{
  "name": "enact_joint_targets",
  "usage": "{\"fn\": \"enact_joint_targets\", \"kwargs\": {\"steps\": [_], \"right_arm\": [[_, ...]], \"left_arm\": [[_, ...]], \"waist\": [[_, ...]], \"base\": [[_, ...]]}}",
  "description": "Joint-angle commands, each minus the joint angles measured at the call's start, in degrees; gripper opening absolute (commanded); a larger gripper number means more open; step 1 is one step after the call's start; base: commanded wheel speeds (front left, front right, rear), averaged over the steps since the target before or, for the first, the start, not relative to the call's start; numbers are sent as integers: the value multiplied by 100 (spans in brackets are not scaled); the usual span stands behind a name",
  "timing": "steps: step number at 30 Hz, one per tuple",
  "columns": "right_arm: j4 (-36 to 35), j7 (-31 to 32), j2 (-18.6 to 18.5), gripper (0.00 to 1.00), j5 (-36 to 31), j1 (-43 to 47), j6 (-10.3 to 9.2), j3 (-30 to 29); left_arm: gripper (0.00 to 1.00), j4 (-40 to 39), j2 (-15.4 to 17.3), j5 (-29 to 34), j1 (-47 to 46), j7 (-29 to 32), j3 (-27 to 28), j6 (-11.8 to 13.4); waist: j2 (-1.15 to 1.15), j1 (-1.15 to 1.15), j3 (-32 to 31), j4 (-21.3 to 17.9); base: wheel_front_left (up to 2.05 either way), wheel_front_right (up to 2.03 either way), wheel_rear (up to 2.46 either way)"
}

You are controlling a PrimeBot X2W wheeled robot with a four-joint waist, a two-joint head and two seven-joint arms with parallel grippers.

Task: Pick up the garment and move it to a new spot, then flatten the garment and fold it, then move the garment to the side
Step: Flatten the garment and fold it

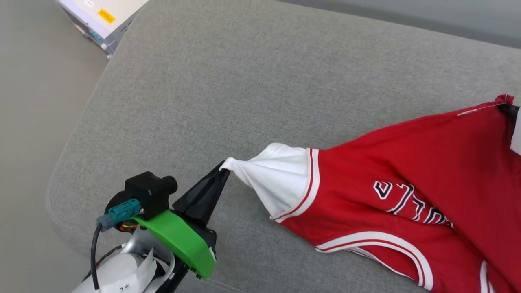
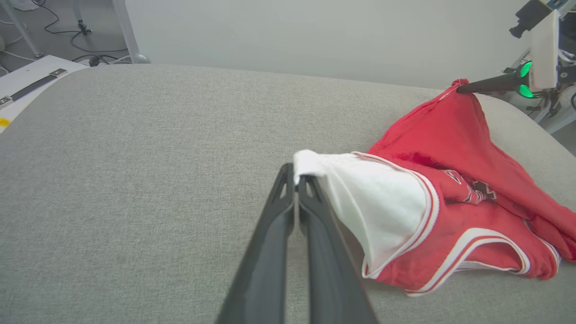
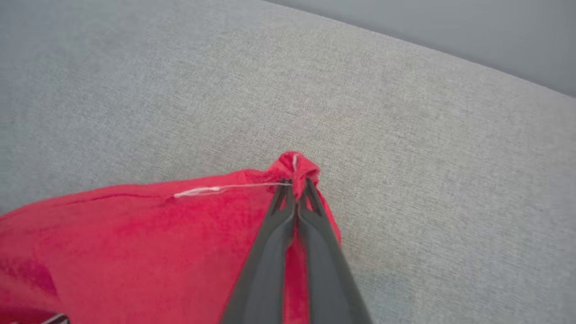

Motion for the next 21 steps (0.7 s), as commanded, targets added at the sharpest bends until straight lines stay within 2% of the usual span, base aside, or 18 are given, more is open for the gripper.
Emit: {"fn": "enact_joint_targets", "kwargs": {"steps": [1, 8, 21], "right_arm": [[6, -154, -87, 0, 85, 7, -4, 20], [-244, -701, -366, 0, 424, -17, -4, 115], [-1820, -838, -382, 0, 501, 71, -4, 99]], "left_arm": [[0, -59, 75, 79, 47, -1, 68, 56], [0, -424, 341, 129, -3, -64, 429, 284], [0, -905, 729, 41, -449, -459, 1526, 587]], "waist": [[61, 0, -488, -441], [61, 0, -851, -934], [61, 0, -1241, -1800]], "base": [[0, 0, 0], [0, 0, 0], [0, 0, 0]]}}
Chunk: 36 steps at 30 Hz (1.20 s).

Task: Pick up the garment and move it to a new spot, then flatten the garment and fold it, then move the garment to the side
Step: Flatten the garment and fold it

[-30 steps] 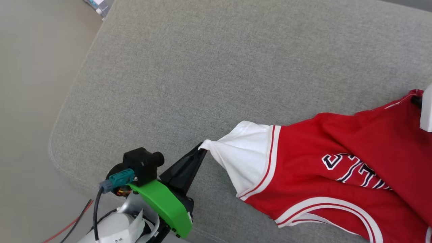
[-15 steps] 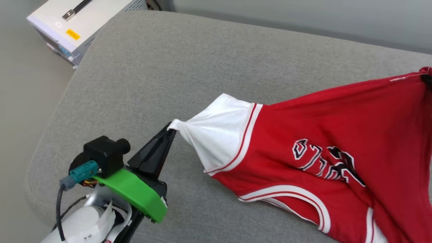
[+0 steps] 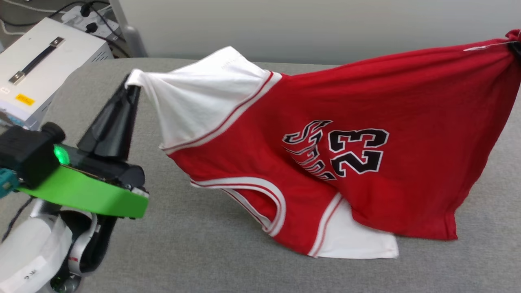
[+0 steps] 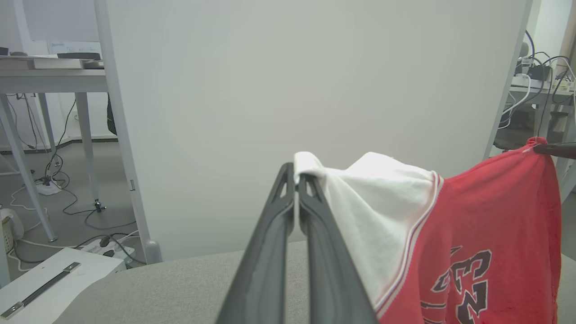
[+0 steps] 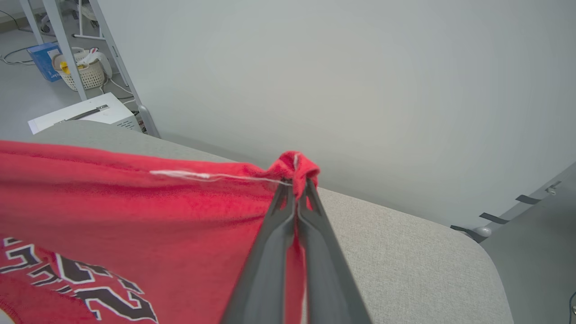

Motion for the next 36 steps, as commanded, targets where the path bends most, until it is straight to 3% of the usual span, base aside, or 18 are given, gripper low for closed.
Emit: {"fn": "enact_joint_targets", "kwargs": {"steps": [1, 10, 15, 25, 33, 36], "right_arm": [[-143, -3, 45, 0, 38, 23, -4, -35], [-1031, 103, 256, 0, -29, -60, -4, -237], [-1393, 36, 366, 0, -44, -231, -4, -311], [-1513, -365, 292, 0, -269, -990, -4, -396], [-997, -836, -135, 0, -526, -2268, -4, -217], [-609, -960, -117, 0, -525, -2888, -4, -96]], "left_arm": [[0, -36, 51, -7, -163, -74, 116, 66], [0, -265, 146, -75, -680, -336, 860, 281], [0, -258, 260, -129, -1046, -498, 1256, 239], [0, 179, 740, -226, -2511, -287, 1632, -179], [0, 1263, 1079, -99, -4572, 203, 1322, -860], [0, 1916, 1040, 81, -5451, 245, 1123, -1130]], "waist": [[62, 0, -255, -380], [62, 0, -269, -818], [62, 0, -41, -962], [62, 0, 995, -1021], [62, 0, 2385, -909], [62, 0, 2797, -877]], "base": [[0, 0, 0], [0, 0, 0], [0, 0, 0], [0, 0, 0], [0, 0, 0], [0, 0, 0]]}}
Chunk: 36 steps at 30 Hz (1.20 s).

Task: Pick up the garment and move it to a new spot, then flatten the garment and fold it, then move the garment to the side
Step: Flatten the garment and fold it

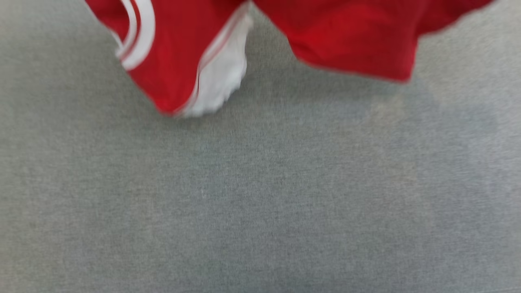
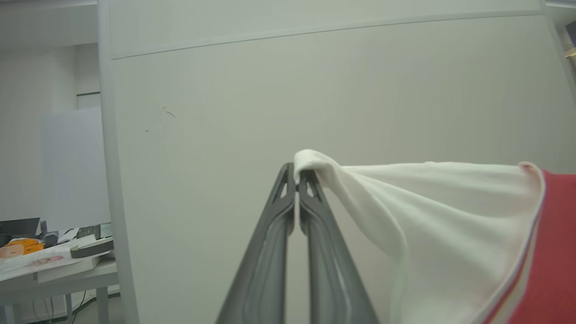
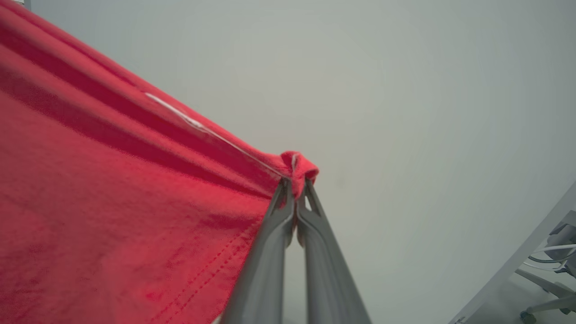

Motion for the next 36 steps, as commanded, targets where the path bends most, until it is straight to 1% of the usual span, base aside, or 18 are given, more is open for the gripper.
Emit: {"fn": "enact_joint_targets", "kwargs": {"steps": [1, 3, 5, 8, 12, 13, 14, 18, 22, 27, 31, 32, 36], "right_arm": [[248, -88, -29, 0, -68, -351, -12, 31], [554, -236, -106, 0, -249, -850, -12, 201], [885, -419, -254, 0, -545, -1337, -12, 519], [1531, -690, -193, 0, -822, -2033, -12, 698], [2434, -1135, 100, 0, -1189, -2828, -12, 714], [2663, -1255, 205, 0, -1298, -3000, -12, 680], [3046, -1475, 337, 0, -1495, -3268, -12, 658], [3711, -1897, 591, 0, -1676, -3566, -12, 560], [4172, -2271, 765, 0, -1762, -3568, -12, 675], [4512, -2713, 906, 0, -1699, -3283, -12, 825], [4565, -3174, 1051, 0, -1565, -2781, -12, 972], [4582, -3320, 1073, 0, -1478, -2461, -12, 1092], [4592, -3617, 1136, 0, -1286, -1840, -12, 1136]], "left_arm": [[0, 342, -47, 155, -498, -16, -54, -92], [0, 825, -208, 248, -1130, 10, -212, -246], [0, 1339, -392, 332, -1763, 26, -338, -360], [0, 2105, -620, 577, -2609, -73, -543, -498], [0, 3162, -934, 824, -3493, -411, -699, -587], [0, 3432, -1006, 884, -3665, -538, -735, -606], [0, 3875, -1135, 960, -3916, -751, -792, -636], [0, 4608, -1346, 1036, -4113, -1103, -892, -708], [0, 5007, -1535, 980, -3975, -1283, -954, -797], [0, 5036, -1804, 868, -3291, -1338, -1121, -854], [0, 4441, -2017, 791, -2389, -1342, -1183, -862], [0, 4137, -2083, 761, -1887, -1343, -1172, -862], [0, 3605, -2164, 770, -861, -1343, -975, -863]], "waist": [[61, -1, 1098, 105], [61, -1, 1314, 135], [61, -1, 1497, 142], [61, -1, 1691, 176], [61, -1, 1849, 219], [61, -1, 1879, 234], [61, -1, 1943, 275], [61, -1, 2084, 358], [61, -1, 2174, 436], [61, -1, 2137, 552], [61, -1, 2003, 647], [61, -1, 1898, 677], [61, -1, 1612, 702]], "base": [[0, 0, 0], [0, 0, 0], [0, 0, 0], [0, 0, 0], [0, 0, 0], [0, 0, 0], [0, 0, 0], [0, 0, 0], [0, 0, 0], [0, 0, 0], [0, 0, 0], [0, 0, 0], [0, 0, 0]]}}
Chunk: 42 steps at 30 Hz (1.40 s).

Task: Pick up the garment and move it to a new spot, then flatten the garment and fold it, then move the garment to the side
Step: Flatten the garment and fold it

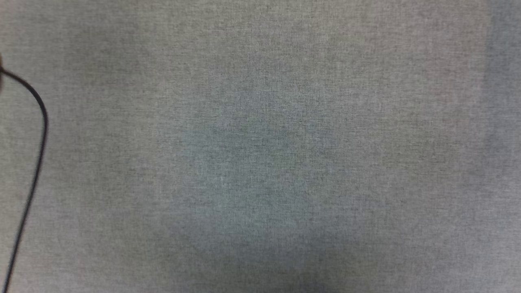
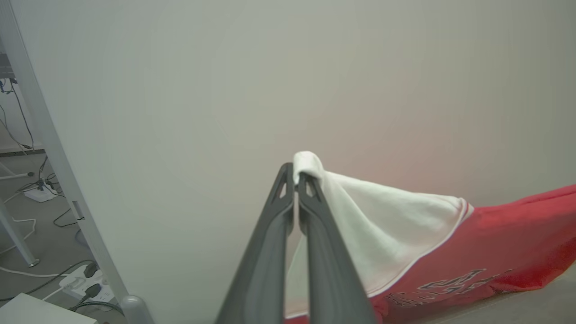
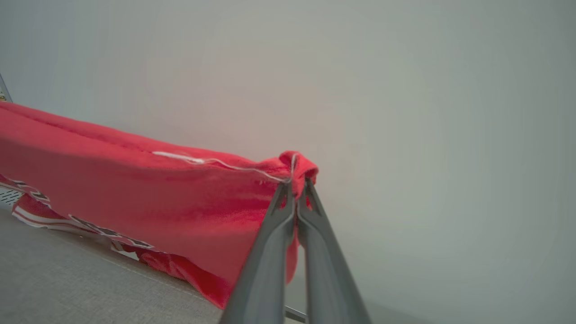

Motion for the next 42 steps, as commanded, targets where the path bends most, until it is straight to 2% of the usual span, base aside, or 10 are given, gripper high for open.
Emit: {"fn": "enact_joint_targets", "kwargs": {"steps": [1, 6, 14, 24, 32, 42], "right_arm": [[-1, -99, 20, 0, 98, 256, -47, 10], [-226, -250, -24, 0, 316, 1137, -47, 282], [-791, -301, -311, 0, 763, 2509, -47, 655], [-992, 407, -530, 0, 1569, 4169, -47, 1052], [-1267, 785, -657, 0, 2452, 5274, -47, 995], [-1723, 1423, -813, 0, 3019, 6441, -47, 746]], "left_arm": [[0, -141, -42, -43, 398, -34, 123, -7], [0, -751, -113, 188, 1780, -34, 315, -8], [0, -1335, -227, 389, 3549, -34, 260, -4], [0, -1461, -176, 500, 5302, -30, 57, 57], [0, -1562, -83, 583, 6382, 39, -287, 172], [0, -2096, 163, 465, 7438, 233, -508, 236]], "waist": [[61, -1, -280, 53], [61, -1, -813, 115], [61, -1, -1594, 309], [61, -1, -2476, 400], [61, -1, -3032, 417], [61, -1, -3516, 368]], "base": [[0, 0, 0], [0, 0, 0], [0, 0, 0], [0, 0, 0], [0, 0, 0], [0, 0, 0]]}}
